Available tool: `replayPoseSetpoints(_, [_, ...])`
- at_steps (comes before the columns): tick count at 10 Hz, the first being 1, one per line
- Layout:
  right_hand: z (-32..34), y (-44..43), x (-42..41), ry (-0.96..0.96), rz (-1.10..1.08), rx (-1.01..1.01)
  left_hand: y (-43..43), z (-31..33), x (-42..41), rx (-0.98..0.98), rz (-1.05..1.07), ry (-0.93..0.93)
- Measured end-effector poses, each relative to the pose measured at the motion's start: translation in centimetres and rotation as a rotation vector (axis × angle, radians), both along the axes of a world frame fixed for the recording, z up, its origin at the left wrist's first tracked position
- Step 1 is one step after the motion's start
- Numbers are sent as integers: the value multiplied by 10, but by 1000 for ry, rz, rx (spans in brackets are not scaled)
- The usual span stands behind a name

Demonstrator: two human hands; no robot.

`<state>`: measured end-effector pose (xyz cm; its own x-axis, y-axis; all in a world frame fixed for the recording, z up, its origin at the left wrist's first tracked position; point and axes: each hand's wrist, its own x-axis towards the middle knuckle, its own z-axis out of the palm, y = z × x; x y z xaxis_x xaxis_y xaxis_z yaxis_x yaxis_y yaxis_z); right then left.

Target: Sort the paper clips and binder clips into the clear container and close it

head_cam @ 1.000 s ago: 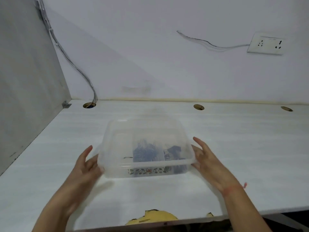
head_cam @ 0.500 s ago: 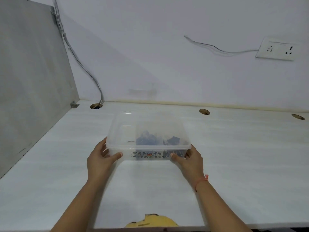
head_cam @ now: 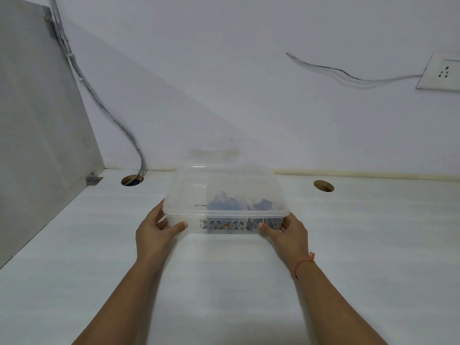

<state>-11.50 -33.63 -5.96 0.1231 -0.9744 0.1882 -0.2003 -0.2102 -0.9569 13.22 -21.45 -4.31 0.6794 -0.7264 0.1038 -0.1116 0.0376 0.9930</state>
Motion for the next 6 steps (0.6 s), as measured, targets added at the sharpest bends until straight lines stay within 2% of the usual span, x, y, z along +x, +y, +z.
replayPoseSetpoints(2, [-1,-22,9,-10,16,-16,-24,-1,11,15,17,-33])
replayPoseSetpoints(4, [-1,-21,10,-18,4,-7,-23,-6,10,111,47,-99])
replayPoseSetpoints(5, [-1,-9,14,-69,-60,65,-8,2,-1,135,200,-40])
replayPoseSetpoints(6, [6,12,16,-212,-202,248,10,11,-17,148,318,-41])
